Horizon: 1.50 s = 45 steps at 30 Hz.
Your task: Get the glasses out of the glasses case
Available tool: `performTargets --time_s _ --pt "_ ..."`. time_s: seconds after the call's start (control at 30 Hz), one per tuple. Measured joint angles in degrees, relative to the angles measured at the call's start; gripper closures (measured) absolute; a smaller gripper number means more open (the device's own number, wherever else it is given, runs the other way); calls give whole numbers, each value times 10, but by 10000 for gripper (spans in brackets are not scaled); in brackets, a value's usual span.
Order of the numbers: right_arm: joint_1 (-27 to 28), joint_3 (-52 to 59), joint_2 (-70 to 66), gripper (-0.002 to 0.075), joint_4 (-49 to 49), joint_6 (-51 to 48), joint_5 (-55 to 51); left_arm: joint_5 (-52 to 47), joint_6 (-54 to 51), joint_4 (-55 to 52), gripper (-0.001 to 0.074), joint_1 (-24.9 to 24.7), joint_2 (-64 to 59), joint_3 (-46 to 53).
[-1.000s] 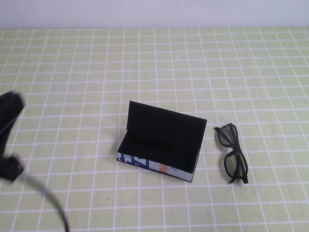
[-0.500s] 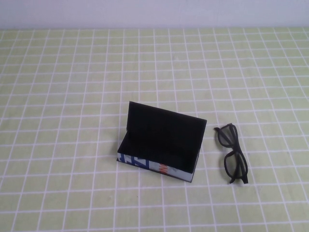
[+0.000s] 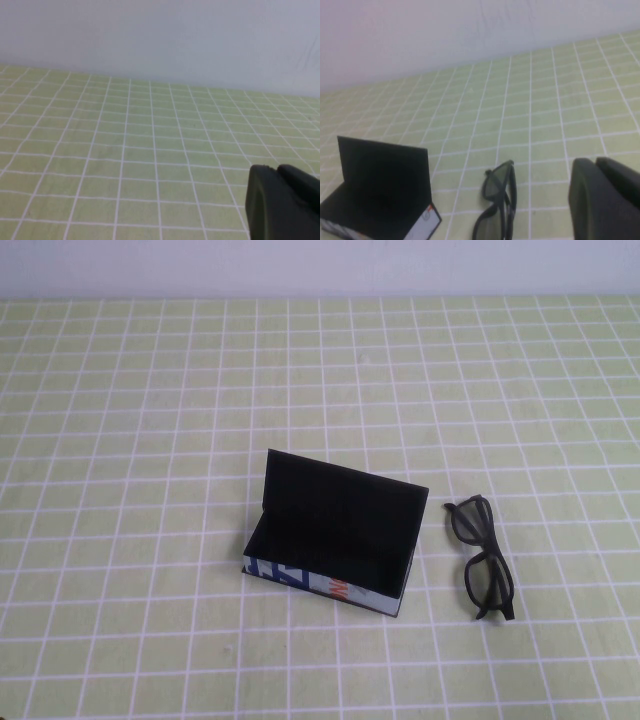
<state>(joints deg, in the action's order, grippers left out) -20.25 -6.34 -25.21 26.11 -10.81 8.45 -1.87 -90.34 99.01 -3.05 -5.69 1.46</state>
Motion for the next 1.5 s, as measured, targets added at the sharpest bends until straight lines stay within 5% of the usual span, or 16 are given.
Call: performTargets --time_s 0.4,0.83,1.13,1.5 --pt "5 0 9 742 -2 -16 -71 0 -1 1 739 0 -1 0" --pt "135 78 227 742 -44 -40 -98 0 -1 1 739 0 -3 0" --pt "143 79 257 742 -76 -44 -260 0 -1 1 739 0 -3 0" --pt "143 79 257 742 -79 -44 -272 0 -1 2 739 0 -3 0"
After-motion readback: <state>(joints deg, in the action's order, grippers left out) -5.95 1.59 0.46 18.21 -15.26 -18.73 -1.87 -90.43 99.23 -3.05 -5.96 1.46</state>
